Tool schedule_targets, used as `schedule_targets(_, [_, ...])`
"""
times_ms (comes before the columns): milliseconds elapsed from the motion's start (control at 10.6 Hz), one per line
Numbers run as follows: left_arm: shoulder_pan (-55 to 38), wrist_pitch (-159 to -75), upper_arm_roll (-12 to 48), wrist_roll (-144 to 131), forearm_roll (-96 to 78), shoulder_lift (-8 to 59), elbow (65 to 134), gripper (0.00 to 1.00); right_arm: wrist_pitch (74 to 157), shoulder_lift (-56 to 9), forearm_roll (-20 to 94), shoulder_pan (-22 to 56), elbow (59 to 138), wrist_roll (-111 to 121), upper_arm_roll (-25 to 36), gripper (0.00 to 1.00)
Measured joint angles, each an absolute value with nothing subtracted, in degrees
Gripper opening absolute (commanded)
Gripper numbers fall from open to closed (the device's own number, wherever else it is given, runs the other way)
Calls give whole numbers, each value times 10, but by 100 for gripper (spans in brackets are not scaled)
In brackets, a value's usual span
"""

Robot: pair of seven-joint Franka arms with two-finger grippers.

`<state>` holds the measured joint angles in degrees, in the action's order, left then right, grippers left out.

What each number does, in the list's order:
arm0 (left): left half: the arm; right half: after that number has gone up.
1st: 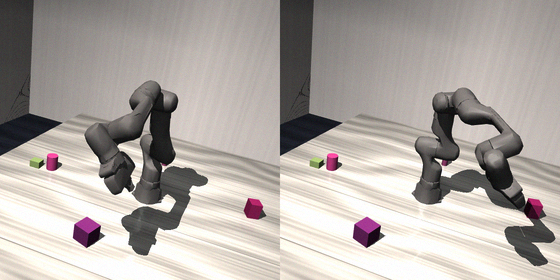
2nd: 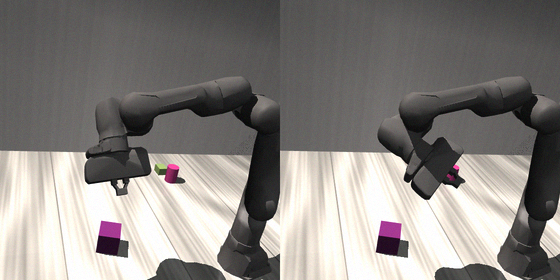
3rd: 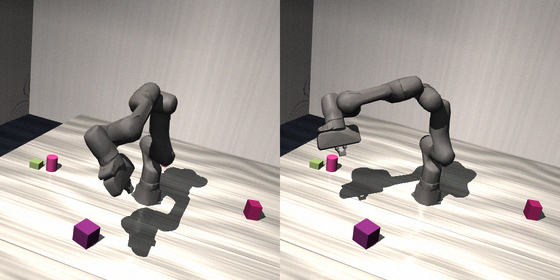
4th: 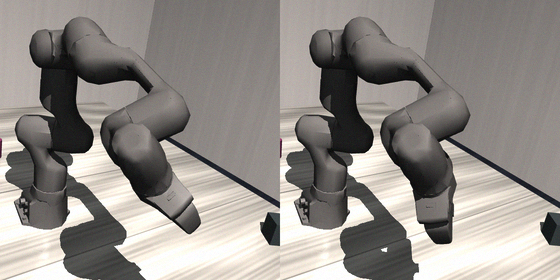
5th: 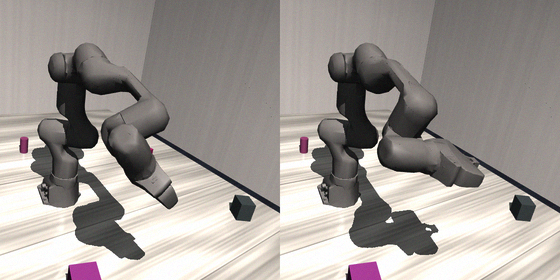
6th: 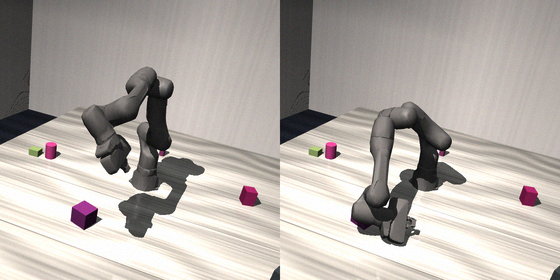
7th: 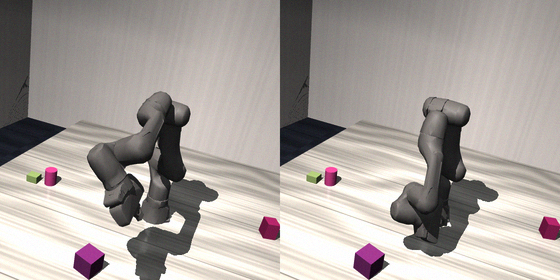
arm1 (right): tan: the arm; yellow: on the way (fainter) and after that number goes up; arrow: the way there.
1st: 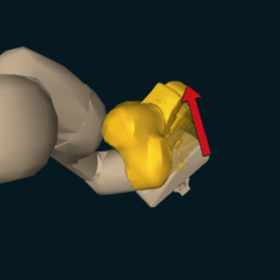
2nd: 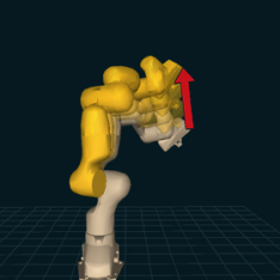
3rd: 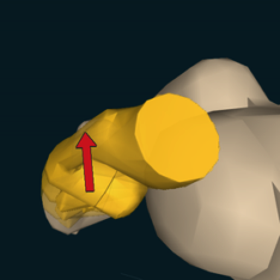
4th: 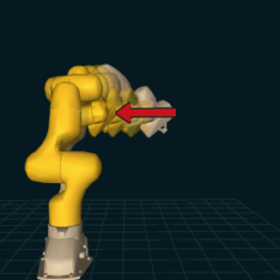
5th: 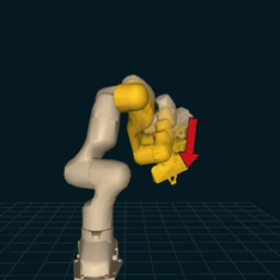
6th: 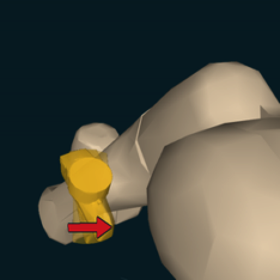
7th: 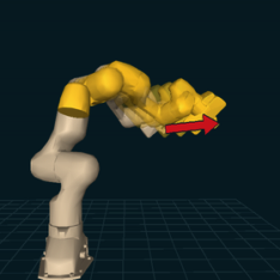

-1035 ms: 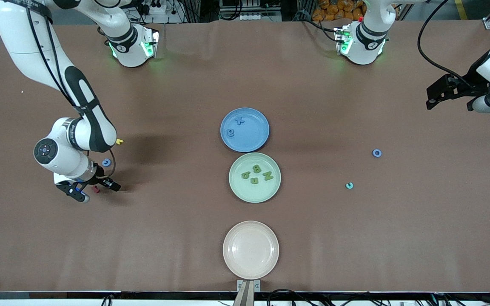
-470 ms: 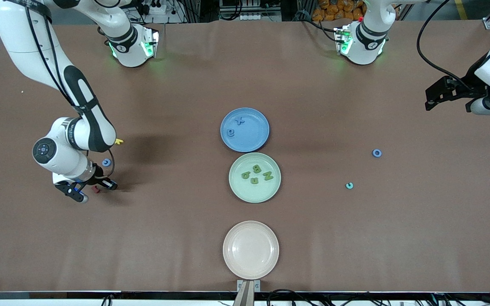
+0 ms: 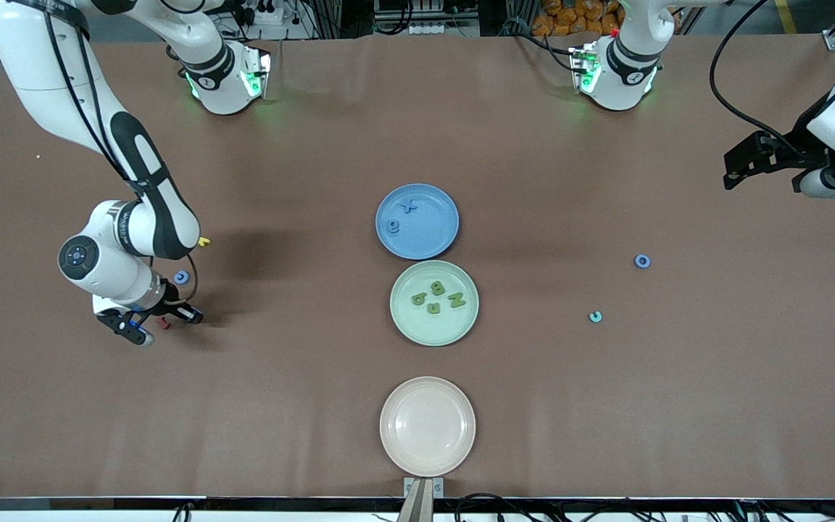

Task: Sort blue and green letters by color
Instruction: 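Grasp the blue W with the right gripper and lift it, then carry the W to the blue plate and open the right gripper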

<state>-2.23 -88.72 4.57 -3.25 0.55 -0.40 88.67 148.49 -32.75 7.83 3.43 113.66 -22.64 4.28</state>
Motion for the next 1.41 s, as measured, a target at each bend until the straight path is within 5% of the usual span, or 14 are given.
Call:
schedule_targets(753, [-22, -887, 45, -32, 6, -2, 887, 100, 1340, -215, 79, 80, 1131, -275, -27, 26])
schedule_targets(1411, [-20, -880, 42, -32, 6, -2, 887, 100, 1340, -202, 90, 270, 1126, -292, -49, 24])
